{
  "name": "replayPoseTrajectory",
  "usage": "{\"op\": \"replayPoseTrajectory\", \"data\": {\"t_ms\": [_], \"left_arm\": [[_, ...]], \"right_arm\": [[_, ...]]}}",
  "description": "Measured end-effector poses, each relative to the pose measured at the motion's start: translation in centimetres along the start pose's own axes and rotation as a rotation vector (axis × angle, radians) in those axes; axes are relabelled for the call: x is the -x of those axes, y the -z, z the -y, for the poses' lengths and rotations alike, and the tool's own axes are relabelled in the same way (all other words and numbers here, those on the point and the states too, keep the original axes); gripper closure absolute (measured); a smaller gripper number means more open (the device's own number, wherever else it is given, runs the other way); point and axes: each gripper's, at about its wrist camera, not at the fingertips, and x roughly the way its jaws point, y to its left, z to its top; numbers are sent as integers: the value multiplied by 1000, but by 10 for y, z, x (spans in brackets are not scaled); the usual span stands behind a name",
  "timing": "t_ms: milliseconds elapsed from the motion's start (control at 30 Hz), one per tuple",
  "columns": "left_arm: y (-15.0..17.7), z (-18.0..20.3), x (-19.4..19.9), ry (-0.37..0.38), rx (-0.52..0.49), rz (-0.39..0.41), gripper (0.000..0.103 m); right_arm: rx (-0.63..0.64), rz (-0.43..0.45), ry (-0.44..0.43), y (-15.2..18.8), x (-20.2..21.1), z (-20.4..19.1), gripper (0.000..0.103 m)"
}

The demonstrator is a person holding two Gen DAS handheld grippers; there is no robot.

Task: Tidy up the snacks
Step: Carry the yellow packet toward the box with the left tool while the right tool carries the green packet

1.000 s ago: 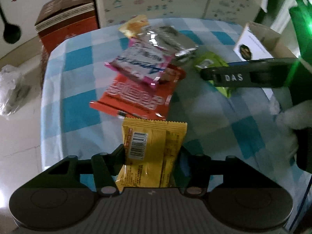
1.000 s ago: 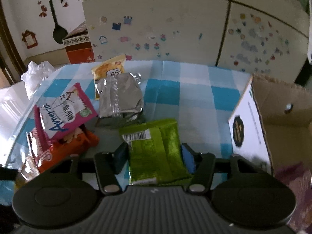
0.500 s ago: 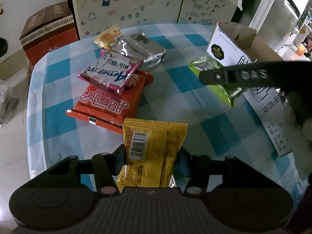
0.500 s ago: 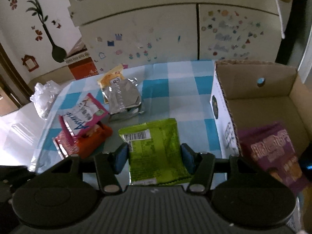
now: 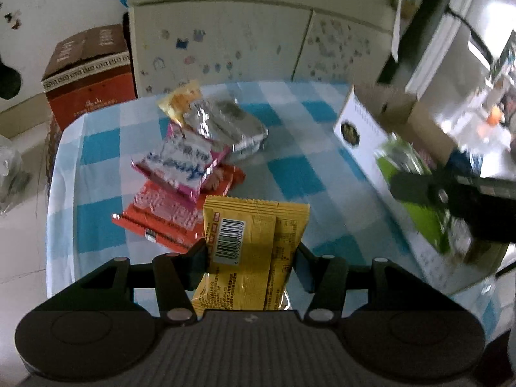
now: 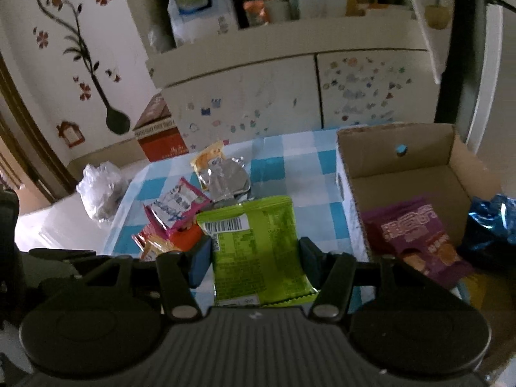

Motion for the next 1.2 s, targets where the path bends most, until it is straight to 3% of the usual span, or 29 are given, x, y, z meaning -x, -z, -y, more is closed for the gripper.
{"op": "replayPoseTrajectory", "data": {"t_ms": [367,533,867,1200], "left_arm": [[-24,16,17,-17,-7,150,43],[-28,22,12,4,1,154,43],[-26,31,0,27,-22,144,43],[-22,61,13,75,-47,204,43]], "right_arm": [[-104,108,2,-19,23,23,44],[-150,168,6,-31,40,40,44],[-291,307,106,-45,82,99,44],[-451,320,125,-37,93,139,44]]}}
